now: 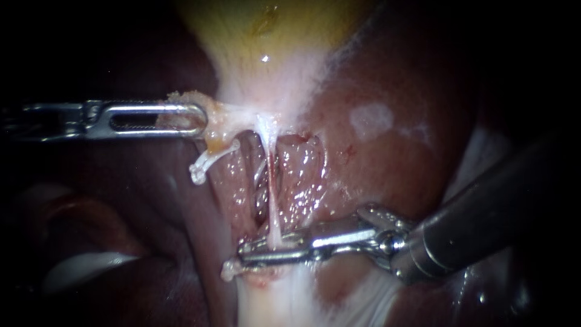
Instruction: Clipping first clip right tube
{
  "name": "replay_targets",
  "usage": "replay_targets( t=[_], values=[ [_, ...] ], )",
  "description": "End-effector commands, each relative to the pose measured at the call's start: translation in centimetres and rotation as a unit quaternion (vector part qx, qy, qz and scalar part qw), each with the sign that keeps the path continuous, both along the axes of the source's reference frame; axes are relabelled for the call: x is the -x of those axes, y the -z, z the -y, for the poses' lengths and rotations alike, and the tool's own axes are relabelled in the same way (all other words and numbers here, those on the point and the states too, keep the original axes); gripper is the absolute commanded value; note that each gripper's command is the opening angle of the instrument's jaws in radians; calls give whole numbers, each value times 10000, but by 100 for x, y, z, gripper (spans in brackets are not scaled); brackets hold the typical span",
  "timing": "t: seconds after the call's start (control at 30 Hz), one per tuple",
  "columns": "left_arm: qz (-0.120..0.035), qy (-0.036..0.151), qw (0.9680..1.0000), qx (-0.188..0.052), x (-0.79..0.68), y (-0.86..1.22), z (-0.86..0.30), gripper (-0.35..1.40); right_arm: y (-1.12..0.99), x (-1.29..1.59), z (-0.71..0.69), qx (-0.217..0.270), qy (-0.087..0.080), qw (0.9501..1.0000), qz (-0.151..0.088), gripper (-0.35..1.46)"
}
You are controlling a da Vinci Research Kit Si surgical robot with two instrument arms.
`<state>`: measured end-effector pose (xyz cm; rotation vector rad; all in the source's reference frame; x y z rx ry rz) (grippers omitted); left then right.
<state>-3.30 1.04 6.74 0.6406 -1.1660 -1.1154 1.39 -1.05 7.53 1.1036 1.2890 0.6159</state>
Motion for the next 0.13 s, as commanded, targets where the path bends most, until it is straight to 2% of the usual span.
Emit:
replay_targets(
  t=[0.03,0.13],
  values=[
    [2,0,10000,0,0,0,0,-35,1,1,-1,0,-1,10000,0,-35],
    [2,-1,10000,0,0,0,0,-35,1,1,-1,0,-1,10000,-1,-35]
  ],
)
